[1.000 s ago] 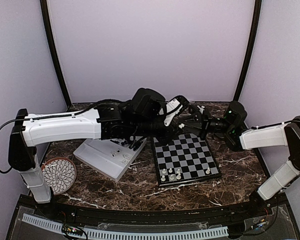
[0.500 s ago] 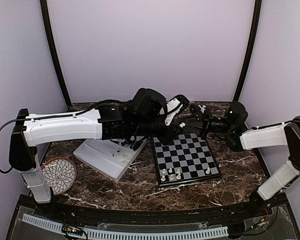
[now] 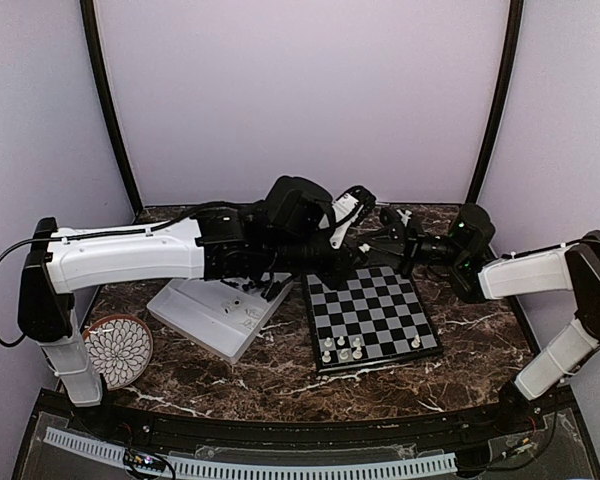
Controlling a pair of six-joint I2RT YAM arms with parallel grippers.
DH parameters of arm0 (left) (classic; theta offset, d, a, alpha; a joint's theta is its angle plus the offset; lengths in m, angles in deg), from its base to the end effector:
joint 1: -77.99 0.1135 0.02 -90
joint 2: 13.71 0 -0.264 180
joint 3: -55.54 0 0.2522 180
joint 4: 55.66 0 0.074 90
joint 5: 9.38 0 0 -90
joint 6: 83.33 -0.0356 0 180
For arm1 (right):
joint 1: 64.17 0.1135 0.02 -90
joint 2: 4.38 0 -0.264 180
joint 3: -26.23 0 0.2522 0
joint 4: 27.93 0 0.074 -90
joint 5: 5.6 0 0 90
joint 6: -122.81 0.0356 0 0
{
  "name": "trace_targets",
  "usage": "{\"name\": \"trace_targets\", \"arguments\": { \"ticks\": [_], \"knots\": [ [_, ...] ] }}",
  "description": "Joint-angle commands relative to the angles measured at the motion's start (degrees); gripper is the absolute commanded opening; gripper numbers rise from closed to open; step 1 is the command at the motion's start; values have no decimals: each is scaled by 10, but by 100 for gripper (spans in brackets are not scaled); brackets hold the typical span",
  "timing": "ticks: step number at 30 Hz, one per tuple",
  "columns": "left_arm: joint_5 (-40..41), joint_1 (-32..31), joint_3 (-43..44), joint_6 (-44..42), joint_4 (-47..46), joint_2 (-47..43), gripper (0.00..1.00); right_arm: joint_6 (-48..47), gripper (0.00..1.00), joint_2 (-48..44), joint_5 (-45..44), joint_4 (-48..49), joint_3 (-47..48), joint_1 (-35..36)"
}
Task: Set up the chess pieces on the board
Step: Pass from the right arm to the left
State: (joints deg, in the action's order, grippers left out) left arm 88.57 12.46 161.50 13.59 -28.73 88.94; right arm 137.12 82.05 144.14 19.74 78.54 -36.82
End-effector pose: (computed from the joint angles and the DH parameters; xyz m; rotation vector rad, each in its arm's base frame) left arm 0.1825 -0.3891 0.3419 0.9183 1.8256 -0.6747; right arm 0.2539 0.1659 0.2571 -0.0865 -2.0814 -2.3456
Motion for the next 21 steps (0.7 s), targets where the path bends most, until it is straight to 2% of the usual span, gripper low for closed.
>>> {"name": "trace_targets", "arguments": {
  "ticks": [1, 6, 17, 20, 21],
  "knots": [
    [6, -3, 16, 12, -35, -21, 20, 4, 0, 9, 3, 26, -6, -3],
    [7, -3, 18, 16, -39, -20, 27, 8, 0, 14, 2, 34, -4, -3],
    [16, -3, 37, 8, -20, -4, 9, 20, 2, 26, 3, 55, 2, -5],
    [10, -3, 46, 4, -12, 0, 3, 16, 12, 23, 13, 56, 6, -15],
    [8, -3, 55, 2, -4, 3, 2, 3, 20, 17, 15, 44, 8, -24]
  ]
}}
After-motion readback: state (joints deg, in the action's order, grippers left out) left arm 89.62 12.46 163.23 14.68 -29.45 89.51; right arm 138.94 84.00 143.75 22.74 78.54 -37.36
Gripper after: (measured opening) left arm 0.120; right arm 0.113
